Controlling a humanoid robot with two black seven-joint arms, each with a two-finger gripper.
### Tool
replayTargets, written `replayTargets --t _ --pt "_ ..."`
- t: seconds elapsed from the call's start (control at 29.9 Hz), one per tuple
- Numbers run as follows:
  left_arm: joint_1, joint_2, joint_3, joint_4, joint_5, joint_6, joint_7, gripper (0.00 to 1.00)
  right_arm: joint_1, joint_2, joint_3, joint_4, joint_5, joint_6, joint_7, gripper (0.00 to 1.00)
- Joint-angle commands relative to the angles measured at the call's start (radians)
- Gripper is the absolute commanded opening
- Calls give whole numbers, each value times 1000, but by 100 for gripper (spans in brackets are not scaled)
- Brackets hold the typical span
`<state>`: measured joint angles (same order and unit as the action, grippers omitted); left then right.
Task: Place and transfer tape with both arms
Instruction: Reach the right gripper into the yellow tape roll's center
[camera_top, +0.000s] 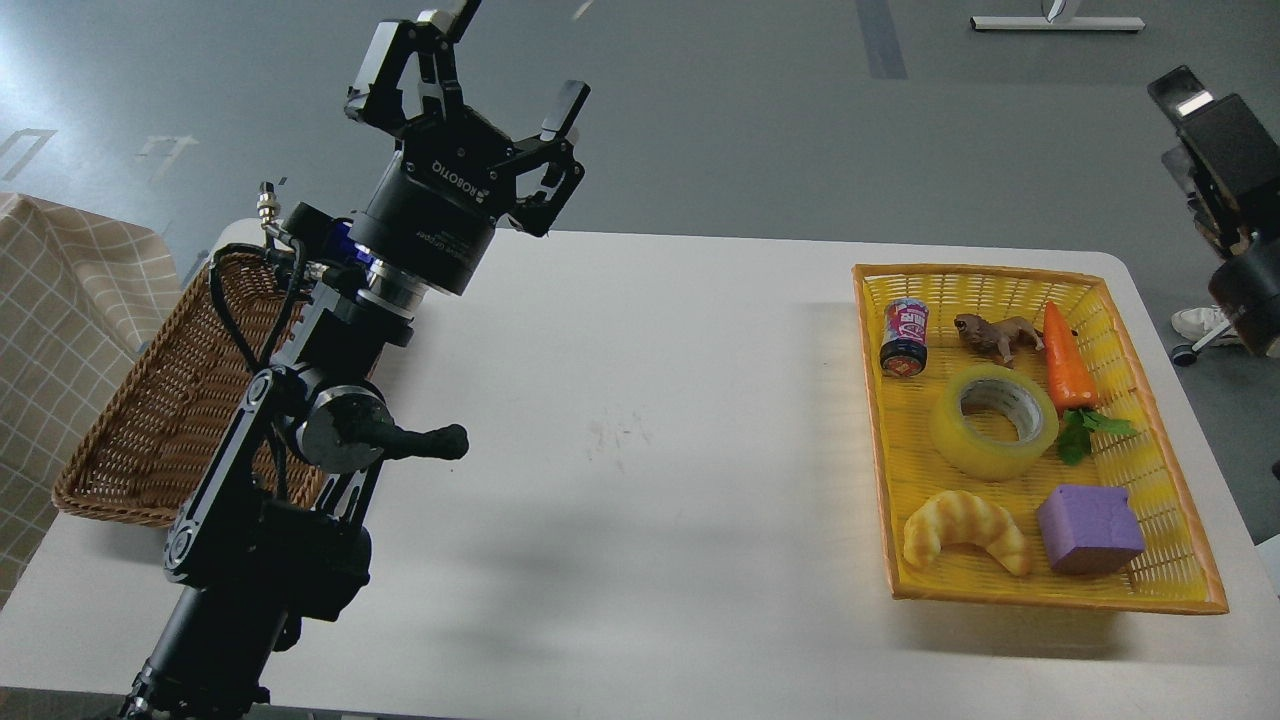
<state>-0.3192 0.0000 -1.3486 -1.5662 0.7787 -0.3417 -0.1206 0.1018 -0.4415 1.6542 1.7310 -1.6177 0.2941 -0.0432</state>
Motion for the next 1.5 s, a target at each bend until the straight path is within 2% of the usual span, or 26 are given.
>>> replayTargets --t 0.0,0.1,0.13,0.27,0.4,0.57,0.7,0.77,0.87,1.2,1.34,1.47 --pt "3 0 -1 0 1 1 -1 98 -59 -66 -42 -1 -96 0 -18 99" --pt "5 0 -1 2 1 1 -1 98 -100 -83 -106 -7 -184 2 -108 99" --pt "6 0 -1 2 1 1 -1 98 -103 -92 -125 -13 -209 2 -124 99" --pt "11 0 -1 2 1 1 -1 98 -126 -146 -165 -53 -261 2 -124 99" --pt "12 0 0 2 -1 1 1 98 -41 -157 -266 -207 -281 2 -124 97" --pt "12 0 2 3 -1 9 4 98 30 -158 -378 -264 -286 -1 -124 96" --pt "19 0 2 6 -3 20 4 98 58 -161 -451 -284 -288 -1 -124 92" --pt "22 0 2 9 -3 20 4 98 79 -167 -479 -301 -288 -1 -124 86" --pt "22 0 0 17 -4 20 4 98 99 -181 -496 -338 -286 0 -122 86" --pt "35 0 2 23 -3 18 7 98 136 -207 -573 -465 -281 0 -64 86" --pt "40 0 2 23 -3 20 6 98 138 -206 -571 -473 -277 0 -64 86" --pt "42 0 2 23 -3 20 4 98 142 -203 -583 -475 -277 2 -57 79"
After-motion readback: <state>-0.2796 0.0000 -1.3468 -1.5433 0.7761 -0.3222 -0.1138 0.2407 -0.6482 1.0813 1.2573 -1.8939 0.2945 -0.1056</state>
